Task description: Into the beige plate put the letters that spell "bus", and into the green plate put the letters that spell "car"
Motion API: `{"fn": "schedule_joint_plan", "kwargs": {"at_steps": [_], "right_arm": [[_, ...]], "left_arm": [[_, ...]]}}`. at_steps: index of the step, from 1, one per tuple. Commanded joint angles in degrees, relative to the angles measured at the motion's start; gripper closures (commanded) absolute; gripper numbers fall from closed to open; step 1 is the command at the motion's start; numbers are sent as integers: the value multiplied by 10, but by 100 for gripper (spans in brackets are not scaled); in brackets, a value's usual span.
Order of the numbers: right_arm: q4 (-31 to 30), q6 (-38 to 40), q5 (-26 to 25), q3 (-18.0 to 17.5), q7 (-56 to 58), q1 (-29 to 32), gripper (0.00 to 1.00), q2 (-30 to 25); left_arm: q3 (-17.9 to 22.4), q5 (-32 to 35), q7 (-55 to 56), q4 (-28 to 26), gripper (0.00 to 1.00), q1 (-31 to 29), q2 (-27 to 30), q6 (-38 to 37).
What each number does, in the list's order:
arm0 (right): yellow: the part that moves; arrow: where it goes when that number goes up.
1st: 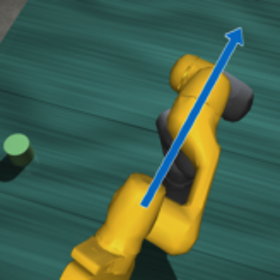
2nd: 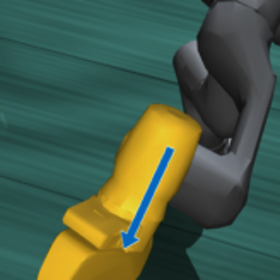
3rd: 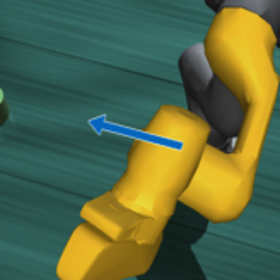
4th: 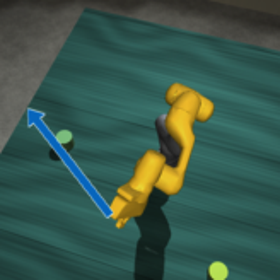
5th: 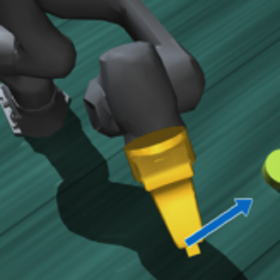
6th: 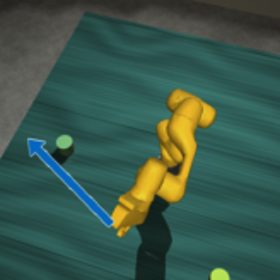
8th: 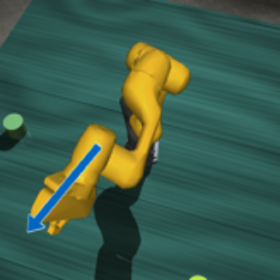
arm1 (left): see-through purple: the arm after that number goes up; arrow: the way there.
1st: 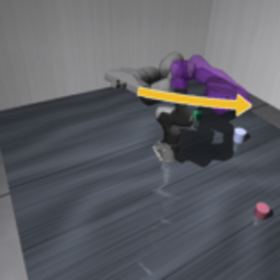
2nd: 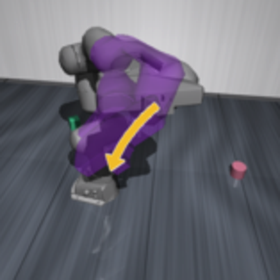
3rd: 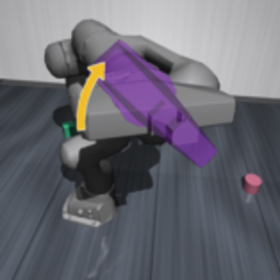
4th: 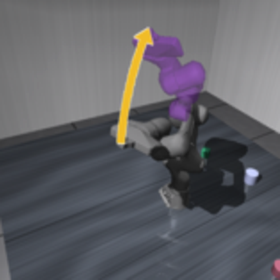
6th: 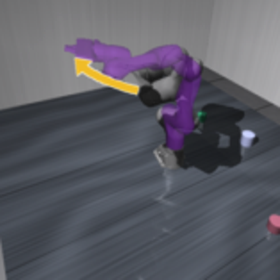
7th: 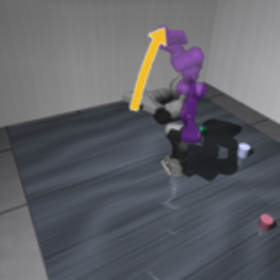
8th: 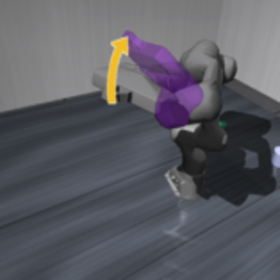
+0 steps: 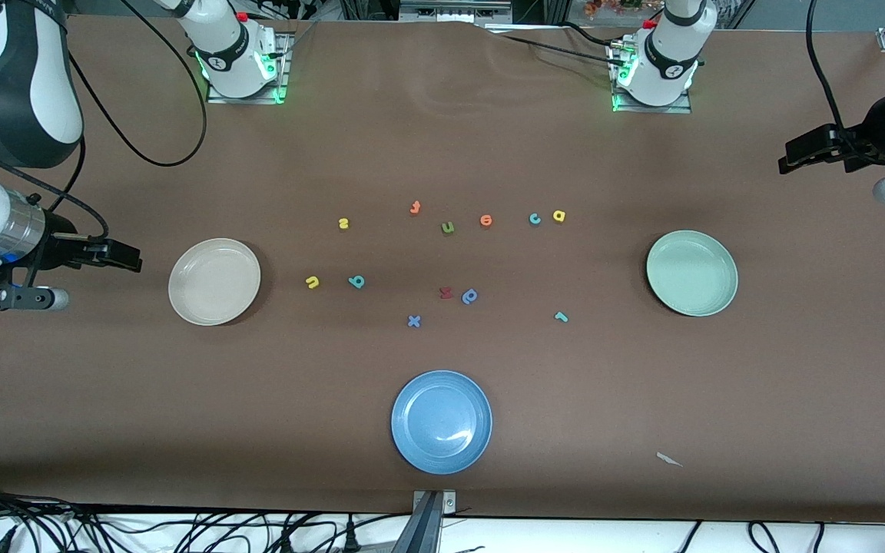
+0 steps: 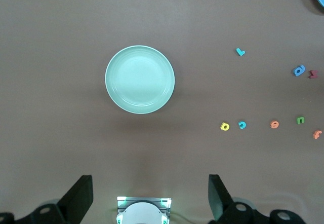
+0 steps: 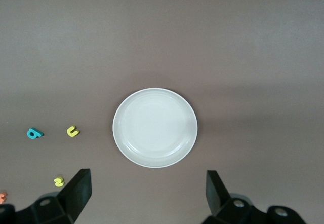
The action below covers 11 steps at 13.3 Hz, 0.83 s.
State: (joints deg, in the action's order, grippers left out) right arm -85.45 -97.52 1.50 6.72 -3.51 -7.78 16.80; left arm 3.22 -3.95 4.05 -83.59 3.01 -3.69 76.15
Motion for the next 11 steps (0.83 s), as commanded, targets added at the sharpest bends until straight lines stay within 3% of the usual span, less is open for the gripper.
{"fn": "schedule_joint_plan", "kwargs": {"at_steps": [1, 5, 8, 11], "right_arm": [[3, 10, -10, -2, -4, -1, 0, -7], [3, 10, -10, -1, -3, 0, 0, -7], [3, 10, -10, -1, -3, -1, 0, -7], [3, 10, -10, -1, -1, 0, 0, -7]], "left_arm": [[-5, -8, 2, 21, 0, -4, -9, -14], [-4, -3, 0, 21, 0, -5, -10, -14], [-13, 64, -1, 21, 0, 13, -10, -14], [-13, 68, 0, 21, 0, 16, -10, -14]]}}
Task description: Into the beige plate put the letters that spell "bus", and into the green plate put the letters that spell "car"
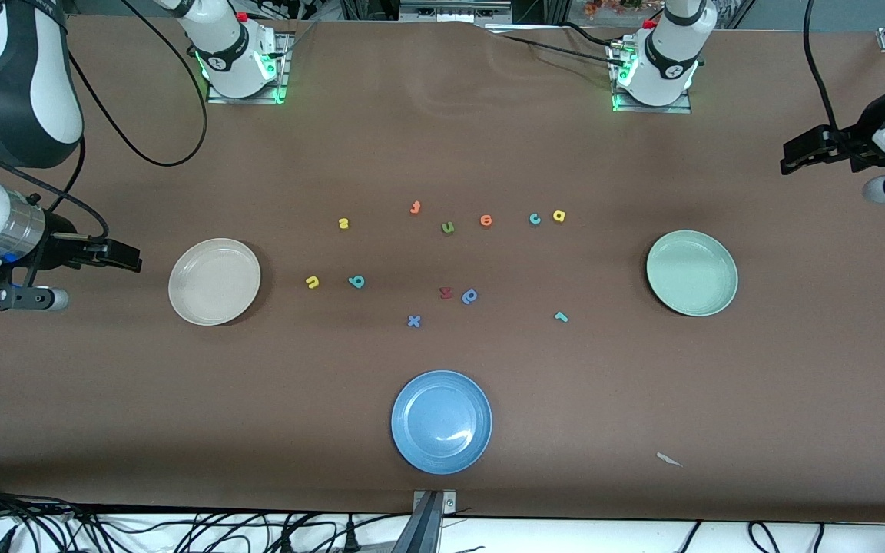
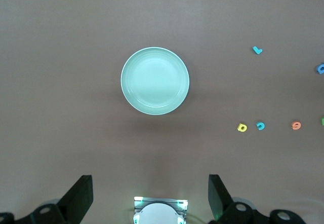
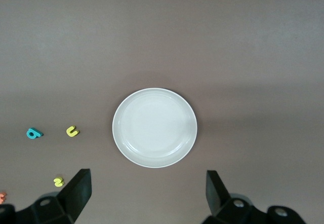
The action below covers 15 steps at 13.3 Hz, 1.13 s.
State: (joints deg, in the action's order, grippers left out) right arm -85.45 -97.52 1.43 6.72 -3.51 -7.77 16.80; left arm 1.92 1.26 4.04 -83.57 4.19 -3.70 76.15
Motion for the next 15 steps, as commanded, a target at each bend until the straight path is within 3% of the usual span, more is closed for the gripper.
{"fn": "schedule_joint_plan", "kwargs": {"at_steps": [1, 15], "right_arm": [[3, 10, -8, -1, -3, -1, 0, -7], [3, 9, -5, -3, -4, -2, 0, -7]], "left_arm": [[0, 14, -1, 21, 0, 5, -10, -14], [1, 8, -1, 21, 0, 3, -10, -14]]}}
